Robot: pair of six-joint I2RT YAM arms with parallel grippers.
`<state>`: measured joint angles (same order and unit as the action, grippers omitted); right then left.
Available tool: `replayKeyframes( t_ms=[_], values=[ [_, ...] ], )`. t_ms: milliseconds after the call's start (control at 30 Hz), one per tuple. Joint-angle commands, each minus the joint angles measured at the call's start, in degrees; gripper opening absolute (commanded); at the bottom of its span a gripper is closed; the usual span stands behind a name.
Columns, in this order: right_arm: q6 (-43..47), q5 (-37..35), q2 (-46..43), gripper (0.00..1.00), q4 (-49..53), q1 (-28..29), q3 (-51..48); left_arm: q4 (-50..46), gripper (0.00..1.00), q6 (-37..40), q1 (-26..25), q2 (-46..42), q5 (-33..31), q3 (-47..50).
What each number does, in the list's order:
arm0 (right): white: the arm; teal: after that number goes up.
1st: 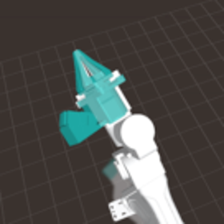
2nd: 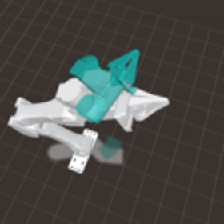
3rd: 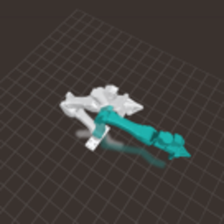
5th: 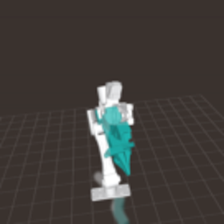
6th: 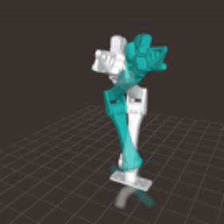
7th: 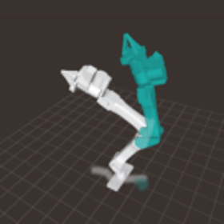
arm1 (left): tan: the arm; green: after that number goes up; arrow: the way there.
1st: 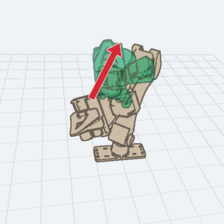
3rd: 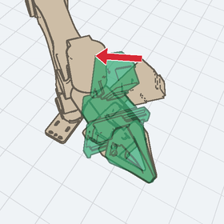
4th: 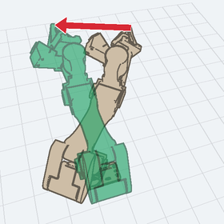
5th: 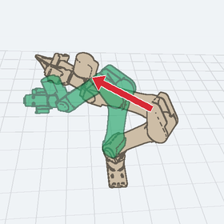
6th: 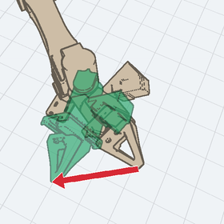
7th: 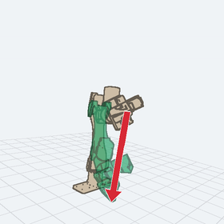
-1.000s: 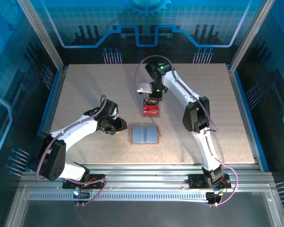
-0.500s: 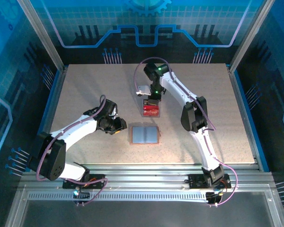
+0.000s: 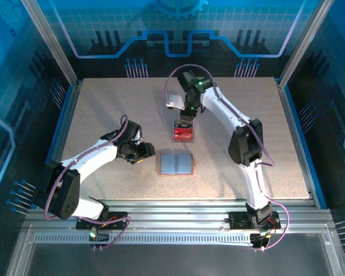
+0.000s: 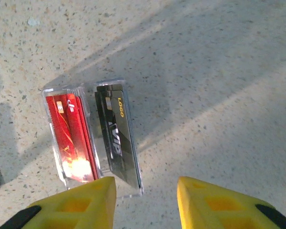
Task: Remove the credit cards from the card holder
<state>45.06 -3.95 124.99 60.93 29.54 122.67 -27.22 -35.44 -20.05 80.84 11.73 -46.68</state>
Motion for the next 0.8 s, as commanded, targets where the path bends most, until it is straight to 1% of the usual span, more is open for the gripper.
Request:
replayKeyframes(
  t_ms=[0,33,67,100,133,300,433,533,600,767],
  values=[
    [-4.23,-1.83,-6.31,0.46,-6.15,-0.75,-6.80,-2.21,0.82,2.42,1.27,-1.27,-2.16,-1.35],
    [-5.25,-2.61,-8.11,0.51,-8.20,-0.96,-10.12,-2.31,0.94,2.88,1.62,-1.50,-2.52,-1.55],
    [-6.03,-3.15,-9.89,0.62,-10.05,-1.18,-12.82,-2.37,0.99,3.32,1.96,-1.69,-2.80,-1.62],
    [-6.89,-3.54,-11.95,0.79,-12.30,-1.36,-16.33,-2.31,0.99,3.74,2.44,-1.89,-3.14,-1.66],
    [-7.86,-3.92,-14.04,0.99,-14.45,-1.57,-19.60,-2.31,0.99,4.17,2.92,-2.04,-3.48,-1.71],
    [-13.54,-6.55,-22.92,1.00,-24.26,-3.89,-34.42,-1.72,0.99,7.17,5.94,-2.26,-6.36,-2.27],
    [-19.49,-8.05,-29.47,1.00,-32.63,-7.55,-46.12,-1.07,0.99,10.34,8.36,-2.34,-10.99,-3.33],
    [-24.17,-8.22,-34.58,1.00,-40.12,-10.75,-55.38,1.02,0.99,13.25,9.95,-3.56,-16.02,-2.67],
    [-27.81,-7.53,-37.88,1.00,-45.88,-13.06,-62.01,4.13,0.99,15.17,10.50,-5.16,-20.75,-0.93],
    [-34.85,-4.99,-42.96,1.00,-60.45,-18.39,-76.00,11.86,0.99,19.67,11.08,-7.91,-30.96,3.00]
  ],
)
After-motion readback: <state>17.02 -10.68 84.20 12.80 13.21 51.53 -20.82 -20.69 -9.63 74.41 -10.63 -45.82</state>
